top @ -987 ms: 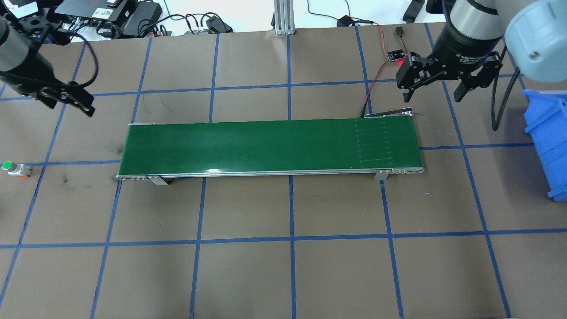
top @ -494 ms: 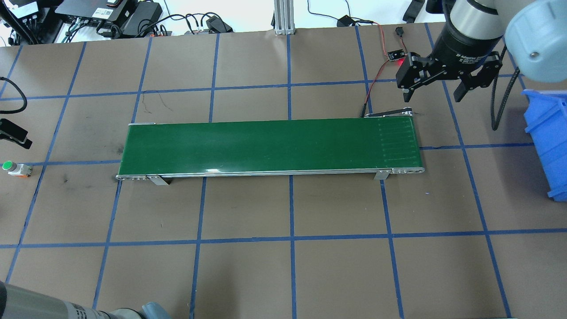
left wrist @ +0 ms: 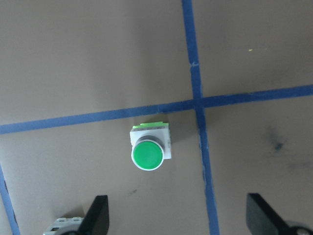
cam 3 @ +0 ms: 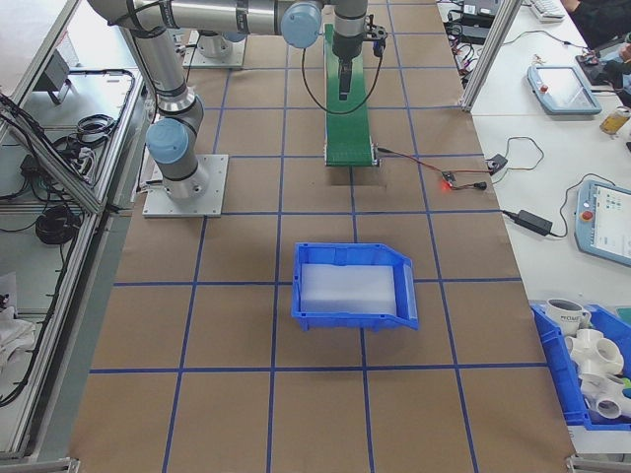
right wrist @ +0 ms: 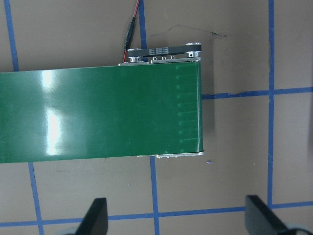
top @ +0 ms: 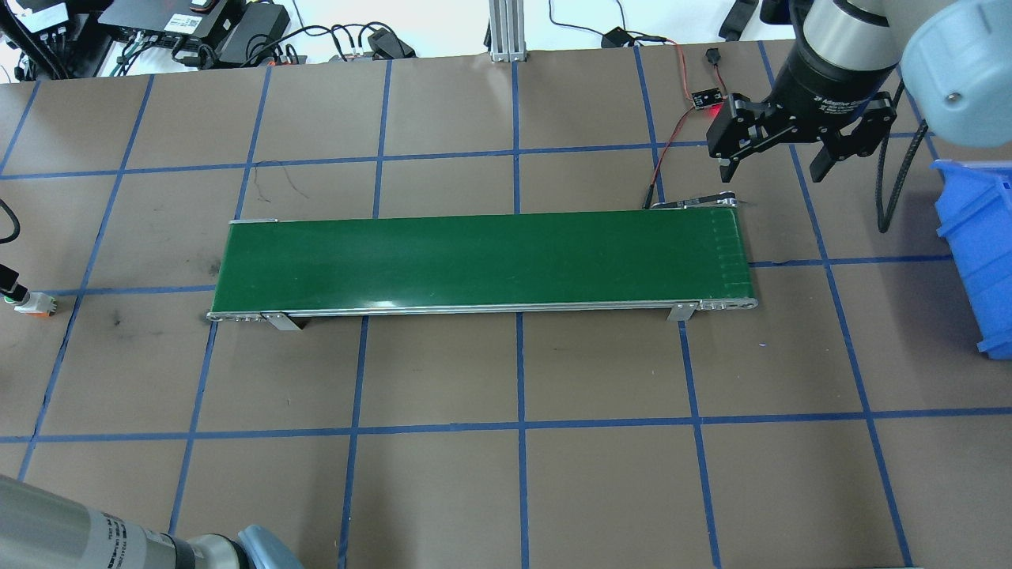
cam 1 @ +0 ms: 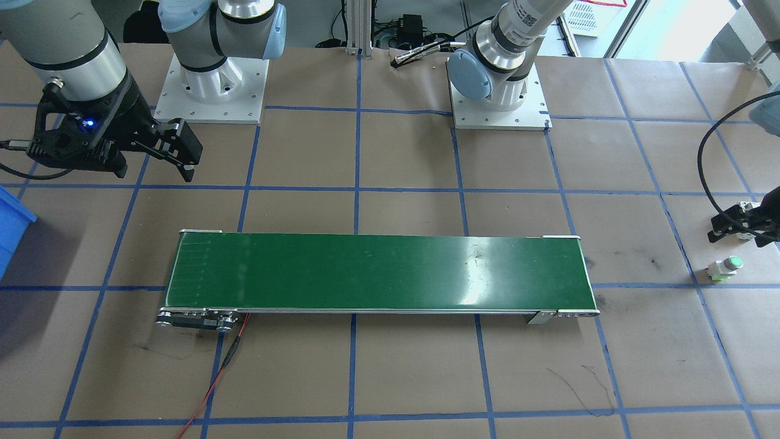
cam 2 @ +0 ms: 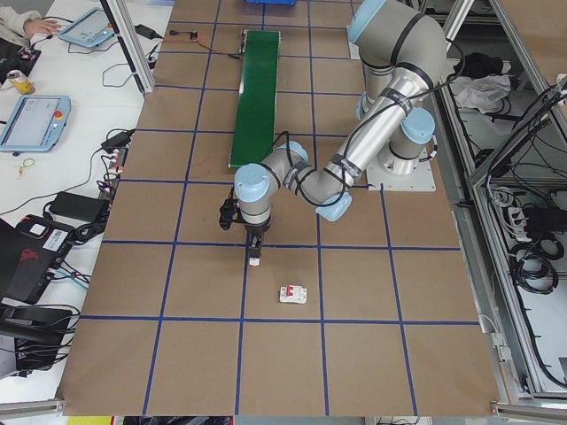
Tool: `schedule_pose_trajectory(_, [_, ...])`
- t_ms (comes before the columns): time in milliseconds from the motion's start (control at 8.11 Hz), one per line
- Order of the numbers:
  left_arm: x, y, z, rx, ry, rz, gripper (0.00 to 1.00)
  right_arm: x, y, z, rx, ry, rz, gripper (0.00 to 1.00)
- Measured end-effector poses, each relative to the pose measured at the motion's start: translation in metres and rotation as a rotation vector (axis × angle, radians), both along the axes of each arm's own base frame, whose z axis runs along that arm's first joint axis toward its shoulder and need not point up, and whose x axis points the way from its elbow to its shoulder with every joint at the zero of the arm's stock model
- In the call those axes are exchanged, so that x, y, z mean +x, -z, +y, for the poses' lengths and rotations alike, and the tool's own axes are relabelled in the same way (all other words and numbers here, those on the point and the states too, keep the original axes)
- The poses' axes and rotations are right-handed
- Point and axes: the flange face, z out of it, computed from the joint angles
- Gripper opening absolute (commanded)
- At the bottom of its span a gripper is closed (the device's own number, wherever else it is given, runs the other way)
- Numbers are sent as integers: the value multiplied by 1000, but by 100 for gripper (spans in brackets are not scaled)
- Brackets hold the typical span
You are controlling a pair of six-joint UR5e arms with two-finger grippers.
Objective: Move button from left to right
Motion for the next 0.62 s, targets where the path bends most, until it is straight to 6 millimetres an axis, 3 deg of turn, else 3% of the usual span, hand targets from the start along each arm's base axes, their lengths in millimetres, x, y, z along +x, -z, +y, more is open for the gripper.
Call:
schedule_pose_trajectory(247, [23,30,2,2,-3,-2,100,0,0,0,0,0,0,100])
schedule_pose_trajectory(617, [30,71,-2,15,-65,26,100,0,0,0,0,0,0,100])
